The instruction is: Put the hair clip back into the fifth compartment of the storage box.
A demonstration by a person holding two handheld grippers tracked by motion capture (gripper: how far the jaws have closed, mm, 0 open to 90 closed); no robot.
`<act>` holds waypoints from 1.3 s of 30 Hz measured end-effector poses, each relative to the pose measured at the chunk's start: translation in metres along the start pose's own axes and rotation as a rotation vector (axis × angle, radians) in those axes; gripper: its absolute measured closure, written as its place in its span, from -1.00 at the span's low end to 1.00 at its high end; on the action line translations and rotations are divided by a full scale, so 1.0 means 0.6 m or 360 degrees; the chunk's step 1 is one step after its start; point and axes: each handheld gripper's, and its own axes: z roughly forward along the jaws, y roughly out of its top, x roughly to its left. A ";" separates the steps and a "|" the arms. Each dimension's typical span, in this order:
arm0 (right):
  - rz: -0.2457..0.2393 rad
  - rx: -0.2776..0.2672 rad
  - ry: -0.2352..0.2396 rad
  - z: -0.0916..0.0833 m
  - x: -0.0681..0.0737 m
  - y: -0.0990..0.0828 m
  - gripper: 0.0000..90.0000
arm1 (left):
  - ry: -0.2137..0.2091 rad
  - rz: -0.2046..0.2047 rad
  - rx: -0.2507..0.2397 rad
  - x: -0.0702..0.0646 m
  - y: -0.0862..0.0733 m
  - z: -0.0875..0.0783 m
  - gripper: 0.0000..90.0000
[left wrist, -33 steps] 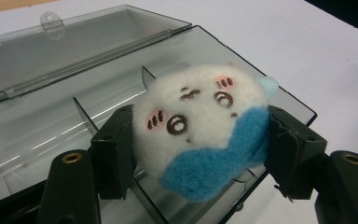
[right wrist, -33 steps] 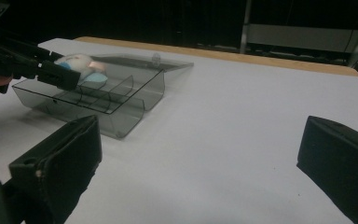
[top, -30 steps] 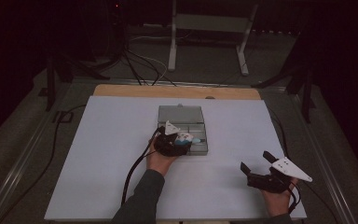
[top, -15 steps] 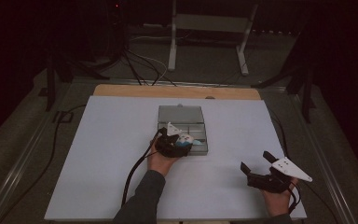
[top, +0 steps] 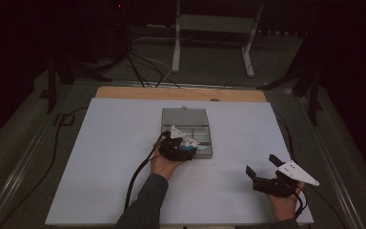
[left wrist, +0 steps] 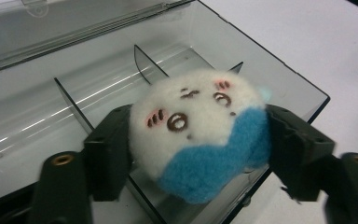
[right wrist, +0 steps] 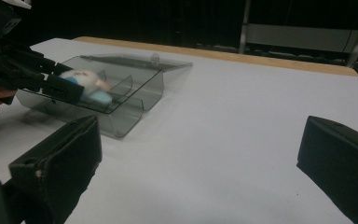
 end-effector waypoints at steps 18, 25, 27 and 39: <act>0.0003 -0.0001 0.0001 -0.001 0.000 0.000 -1.00 | -0.0050 -0.0033 -0.0078 0.012 0.005 -0.021 -0.98; 0.0003 -0.0003 0.0003 -0.001 0.000 0.000 -1.00 | -0.0035 -0.0014 -0.0112 0.019 0.007 -0.045 -0.98; 0.0000 -0.0002 0.0004 0.000 0.001 0.000 -1.00 | -0.0031 -0.0008 -0.0128 0.021 0.008 -0.055 -0.98; -0.0013 -0.0001 0.0024 0.000 0.008 0.000 -1.00 | 0.0069 0.0034 -0.0226 0.040 0.001 -0.116 -0.98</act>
